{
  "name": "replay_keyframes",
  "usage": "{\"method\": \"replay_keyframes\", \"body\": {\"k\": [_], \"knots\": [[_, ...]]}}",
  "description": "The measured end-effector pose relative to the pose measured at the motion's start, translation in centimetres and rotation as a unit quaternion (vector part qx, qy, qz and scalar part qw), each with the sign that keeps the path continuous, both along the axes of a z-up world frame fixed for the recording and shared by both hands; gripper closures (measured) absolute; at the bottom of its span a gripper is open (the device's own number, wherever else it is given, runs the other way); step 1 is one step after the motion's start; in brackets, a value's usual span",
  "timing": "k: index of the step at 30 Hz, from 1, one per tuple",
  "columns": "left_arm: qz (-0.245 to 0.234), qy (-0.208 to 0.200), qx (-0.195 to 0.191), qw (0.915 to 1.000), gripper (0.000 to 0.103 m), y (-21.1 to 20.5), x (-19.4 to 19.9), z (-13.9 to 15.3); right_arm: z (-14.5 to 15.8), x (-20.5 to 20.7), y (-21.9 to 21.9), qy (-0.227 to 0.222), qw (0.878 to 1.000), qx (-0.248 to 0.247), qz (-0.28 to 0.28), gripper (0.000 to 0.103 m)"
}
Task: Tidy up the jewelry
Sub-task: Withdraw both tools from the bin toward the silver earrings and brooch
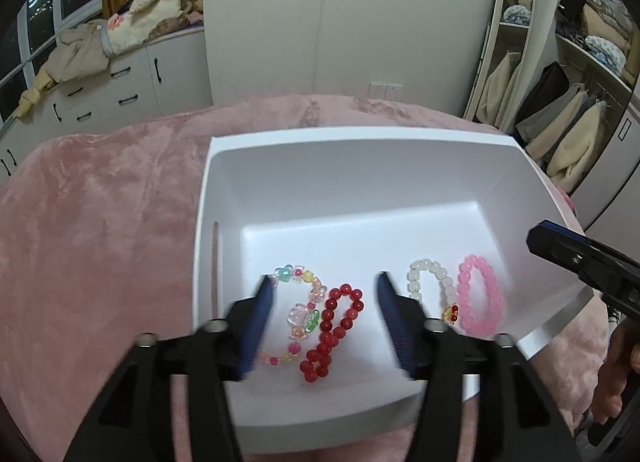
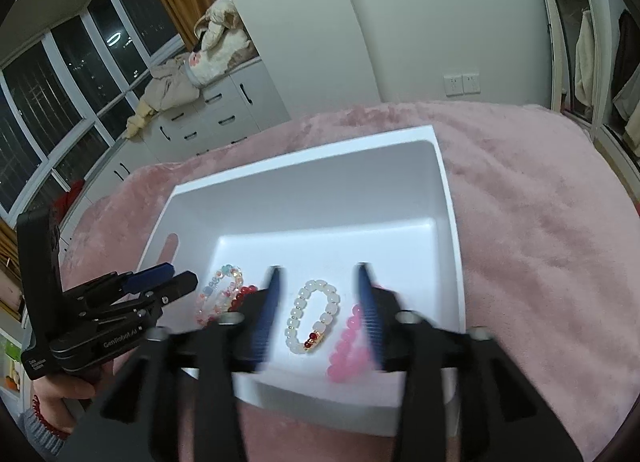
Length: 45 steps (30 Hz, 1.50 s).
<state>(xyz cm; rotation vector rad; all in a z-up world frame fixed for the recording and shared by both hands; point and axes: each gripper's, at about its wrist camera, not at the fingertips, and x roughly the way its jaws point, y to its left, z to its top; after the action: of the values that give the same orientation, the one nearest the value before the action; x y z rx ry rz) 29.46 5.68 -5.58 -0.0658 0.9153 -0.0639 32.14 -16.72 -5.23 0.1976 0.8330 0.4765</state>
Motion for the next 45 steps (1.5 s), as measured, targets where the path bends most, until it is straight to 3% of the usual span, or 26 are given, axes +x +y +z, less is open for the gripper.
{"method": "replay_keyframes", "body": {"k": [1,8,11,19,26,43,45], "knots": [[0.000,-0.002,0.004,1.0000,0.028,-0.1,-0.2,0.2,0.3,-0.3,-0.2,-0.007,1.000,0.002,-0.002,0.037],[-0.014,-0.018,0.007,0.9997,0.016,-0.6,-2.1,1.6,2.2,-1.8,-0.8,-0.039,0.999,-0.005,-0.006,0.011],[-0.022,-0.031,0.007,0.9992,0.010,-0.9,-3.4,2.5,3.1,-2.8,-0.8,-0.055,0.998,-0.017,-0.007,0.005],[-0.046,-0.040,0.029,0.9977,0.010,-2.3,-6.5,3.5,4.1,-5.9,-0.6,-0.079,0.995,-0.057,-0.002,0.005],[-0.053,-0.048,0.051,0.9961,0.009,-3.4,-10.0,3.4,4.1,-9.3,-1.5,-0.083,0.994,-0.065,0.002,0.005],[-0.078,0.001,0.052,0.9956,0.009,-4.7,-15.4,-1.0,-0.8,-15.0,-1.7,-0.021,0.996,-0.074,0.050,0.005],[-0.082,0.013,0.051,0.9953,0.009,-4.8,-15.8,-1.9,-1.6,-15.2,-1.8,-0.003,0.996,-0.072,0.055,0.012]]}}
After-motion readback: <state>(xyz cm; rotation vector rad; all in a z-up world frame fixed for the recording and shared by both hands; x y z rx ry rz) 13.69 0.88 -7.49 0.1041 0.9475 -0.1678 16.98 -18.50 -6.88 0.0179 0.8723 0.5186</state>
